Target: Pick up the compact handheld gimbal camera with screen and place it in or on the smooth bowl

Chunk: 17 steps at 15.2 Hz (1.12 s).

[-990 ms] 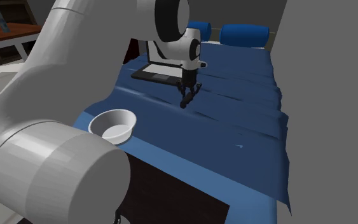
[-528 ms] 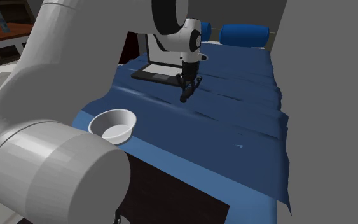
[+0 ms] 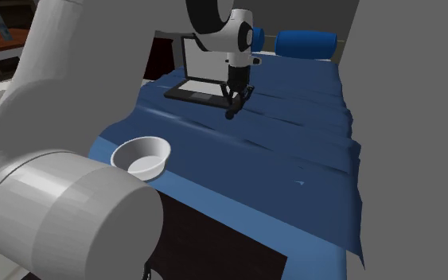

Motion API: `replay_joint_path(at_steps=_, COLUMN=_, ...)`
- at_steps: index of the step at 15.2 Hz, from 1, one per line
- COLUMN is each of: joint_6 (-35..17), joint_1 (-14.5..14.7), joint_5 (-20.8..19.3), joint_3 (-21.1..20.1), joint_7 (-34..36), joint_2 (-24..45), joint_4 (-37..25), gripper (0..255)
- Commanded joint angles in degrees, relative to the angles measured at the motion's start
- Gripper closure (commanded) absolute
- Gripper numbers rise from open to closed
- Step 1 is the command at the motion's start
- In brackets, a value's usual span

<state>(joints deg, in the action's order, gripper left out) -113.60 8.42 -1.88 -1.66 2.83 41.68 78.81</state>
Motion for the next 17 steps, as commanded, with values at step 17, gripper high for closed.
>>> replay_joint_path(at_steps=17, joint_6=-11.7, joint_1=7.4, joint_5=0.8, joint_3=-3.8, joint_7=11.2, joint_2=-24.3, joint_4=36.0, gripper=255)
